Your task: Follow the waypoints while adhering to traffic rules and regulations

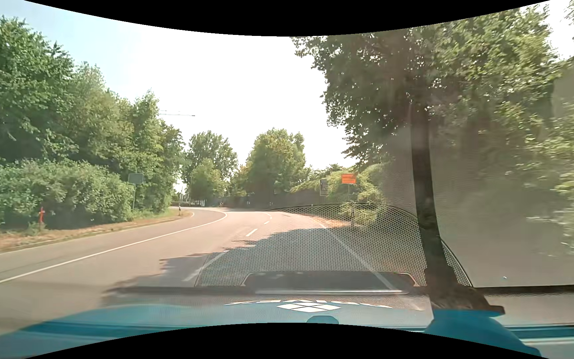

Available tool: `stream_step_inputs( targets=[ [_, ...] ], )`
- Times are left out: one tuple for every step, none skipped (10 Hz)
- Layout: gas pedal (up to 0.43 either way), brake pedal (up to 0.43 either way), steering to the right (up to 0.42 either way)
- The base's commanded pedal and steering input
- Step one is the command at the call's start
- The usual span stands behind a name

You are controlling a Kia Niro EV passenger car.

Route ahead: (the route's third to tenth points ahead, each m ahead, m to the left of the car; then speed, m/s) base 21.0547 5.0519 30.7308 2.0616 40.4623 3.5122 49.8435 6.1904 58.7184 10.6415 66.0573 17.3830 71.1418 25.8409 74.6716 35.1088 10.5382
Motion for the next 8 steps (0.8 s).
stream_step_inputs(
  targets=[
    [0.0,0.0,-0.012],
    [0.0,0.0,-0.013],
    [0.0,0.0,-0.015],
    [0.0,0.0,-0.015],
    [0.0,0.0,-0.015],
    [0.0,0.0,-0.015],
    [0.0,0.0,-0.015],
    [0.0,0.0,-0.015]
  ],
)
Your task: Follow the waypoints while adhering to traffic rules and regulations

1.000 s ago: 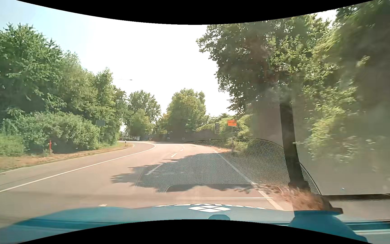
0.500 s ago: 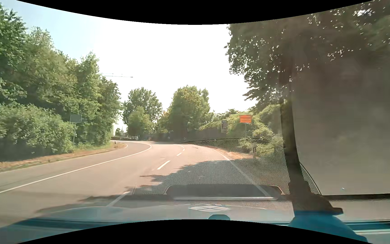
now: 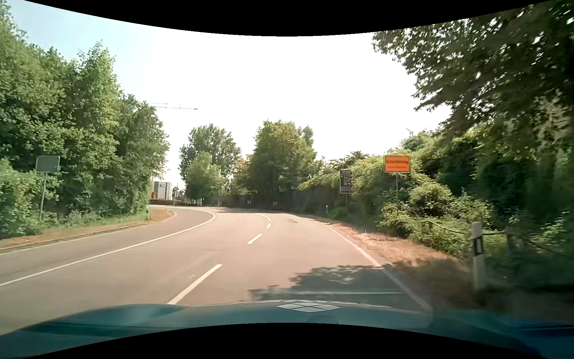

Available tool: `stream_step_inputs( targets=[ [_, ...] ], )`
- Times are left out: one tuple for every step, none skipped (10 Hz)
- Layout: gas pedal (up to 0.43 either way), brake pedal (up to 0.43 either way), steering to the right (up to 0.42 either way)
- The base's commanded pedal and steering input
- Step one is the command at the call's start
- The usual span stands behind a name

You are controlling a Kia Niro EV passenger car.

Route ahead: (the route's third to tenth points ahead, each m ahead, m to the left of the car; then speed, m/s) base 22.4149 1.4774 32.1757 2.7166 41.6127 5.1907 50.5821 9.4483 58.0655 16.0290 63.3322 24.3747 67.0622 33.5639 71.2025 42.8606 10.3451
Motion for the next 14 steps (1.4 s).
stream_step_inputs(
  targets=[
    [0.0,0.0,-0.012],
    [0.0,0.0,-0.01],
    [0.0,0.0,-0.009],
    [0.0,0.0,-0.009],
    [0.0,0.0,-0.008],
    [0.0,0.0,-0.004],
    [0.0,0.0,-0.003],
    [0.0,0.0,-0.003],
    [0.0,0.0,-0.003],
    [0.0,0.0,-0.003],
    [0.0,0.0,-0.004],
    [0.0,0.0,-0.008],
    [0.0,0.0,-0.011],
    [0.0,0.0,-0.013]
  ],
)
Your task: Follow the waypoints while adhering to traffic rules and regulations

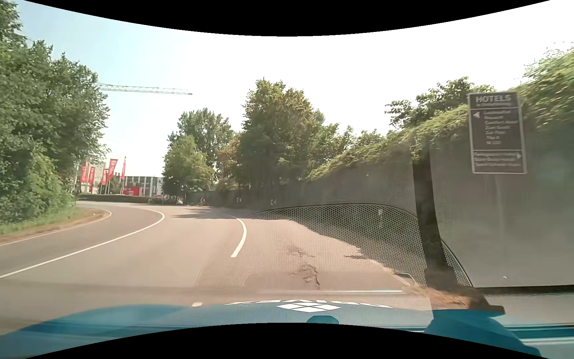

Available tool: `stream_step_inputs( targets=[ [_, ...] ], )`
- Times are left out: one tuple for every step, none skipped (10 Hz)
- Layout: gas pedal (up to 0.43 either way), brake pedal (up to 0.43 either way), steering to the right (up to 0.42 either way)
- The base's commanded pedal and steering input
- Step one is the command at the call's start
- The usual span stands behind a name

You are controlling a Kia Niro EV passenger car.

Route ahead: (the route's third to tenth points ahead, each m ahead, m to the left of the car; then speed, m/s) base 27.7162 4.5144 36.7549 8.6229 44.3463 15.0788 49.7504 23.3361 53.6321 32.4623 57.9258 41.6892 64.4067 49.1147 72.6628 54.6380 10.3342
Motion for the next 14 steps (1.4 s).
stream_step_inputs(
  targets=[
    [0.0,0.0,-0.02],
    [0.0,0.0,-0.027],
    [0.0,0.0,-0.034],
    [0.0,0.0,-0.04],
    [0.0,0.0,-0.047],
    [0.0,0.0,-0.052],
    [0.0,0.0,-0.056],
    [0.0,0.0,-0.058],
    [0.0,0.0,-0.06],
    [0.0,0.0,-0.065],
    [0.0,0.0,-0.069],
    [0.0,0.0,-0.074],
    [0.0,0.0,-0.079],
    [0.0,0.0,-0.085]
  ],
)
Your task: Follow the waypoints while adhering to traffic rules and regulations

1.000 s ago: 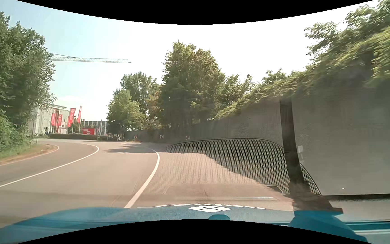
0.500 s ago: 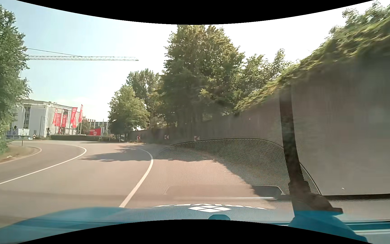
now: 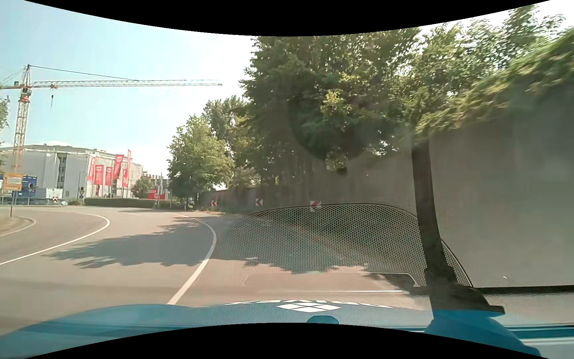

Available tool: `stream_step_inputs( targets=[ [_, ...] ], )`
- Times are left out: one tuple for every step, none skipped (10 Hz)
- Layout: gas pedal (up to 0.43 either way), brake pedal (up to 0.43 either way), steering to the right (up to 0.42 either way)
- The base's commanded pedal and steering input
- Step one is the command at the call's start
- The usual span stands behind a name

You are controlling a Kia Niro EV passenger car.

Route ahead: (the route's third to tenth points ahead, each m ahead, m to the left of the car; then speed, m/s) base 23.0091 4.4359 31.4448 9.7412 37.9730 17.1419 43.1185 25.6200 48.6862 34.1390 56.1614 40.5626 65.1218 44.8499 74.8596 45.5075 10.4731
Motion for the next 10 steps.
stream_step_inputs(
  targets=[
    [0.0,0.0,-0.09],
    [0.0,0.0,-0.094],
    [0.0,0.0,-0.095],
    [0.0,0.012,-0.099],
    [0.0,0.018,-0.103],
    [0.0,0.043,-0.103],
    [0.0,0.085,-0.104],
    [0.0,0.104,-0.104],
    [0.0,0.122,-0.104],
    [0.0,0.134,-0.106]
  ],
)
